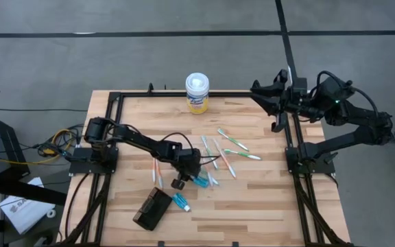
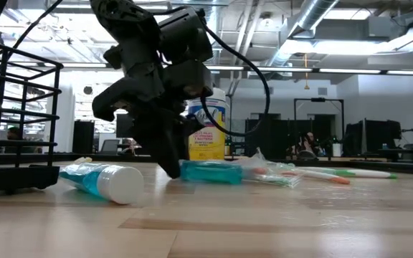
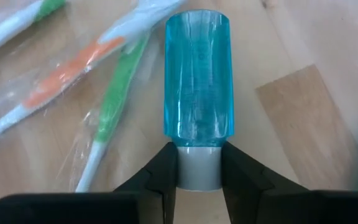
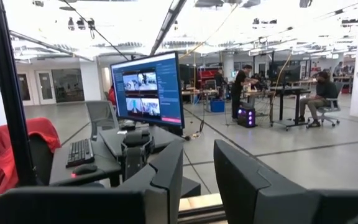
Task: Pick & Place toothbrushing station
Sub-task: Put the blue mouthwash into the black wire organizer bin
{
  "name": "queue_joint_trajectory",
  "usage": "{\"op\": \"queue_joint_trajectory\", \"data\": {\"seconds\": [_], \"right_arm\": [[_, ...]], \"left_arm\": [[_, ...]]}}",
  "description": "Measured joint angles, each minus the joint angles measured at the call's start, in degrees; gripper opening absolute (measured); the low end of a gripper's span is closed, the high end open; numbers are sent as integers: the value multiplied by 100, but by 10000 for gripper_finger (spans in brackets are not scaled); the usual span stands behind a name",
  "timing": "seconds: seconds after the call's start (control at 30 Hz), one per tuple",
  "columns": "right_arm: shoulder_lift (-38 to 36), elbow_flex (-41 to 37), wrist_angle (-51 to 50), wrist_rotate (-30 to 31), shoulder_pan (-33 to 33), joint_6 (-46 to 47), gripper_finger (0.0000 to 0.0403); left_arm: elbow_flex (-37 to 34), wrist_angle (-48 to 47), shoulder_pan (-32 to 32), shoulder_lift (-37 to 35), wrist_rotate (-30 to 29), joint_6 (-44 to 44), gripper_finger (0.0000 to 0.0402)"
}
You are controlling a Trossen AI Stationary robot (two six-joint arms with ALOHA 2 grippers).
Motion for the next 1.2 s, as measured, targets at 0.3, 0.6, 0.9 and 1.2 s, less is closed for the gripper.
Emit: {"op": "queue_joint_trajectory", "data": {"seconds": [0.3, 0.6, 0.9, 1.2], "right_arm": [[0, 0, 101, -7, 0, -271, 83], [-1, 0, 124, -13, -15, -475, 83], [-11, 0, 167, -20, -15, -700, 83], [-12, 0, 277, -502, -9, -784, 83]], "left_arm": [[94, -807, 293, -1103, -295, -196, 85], [109, -3371, 546, -2471, -326, -1036, 85], [141, -5522, 410, -3323, -443, -2847, 85], [643, -6715, 247, -3625, 13, -4736, 85]]}}
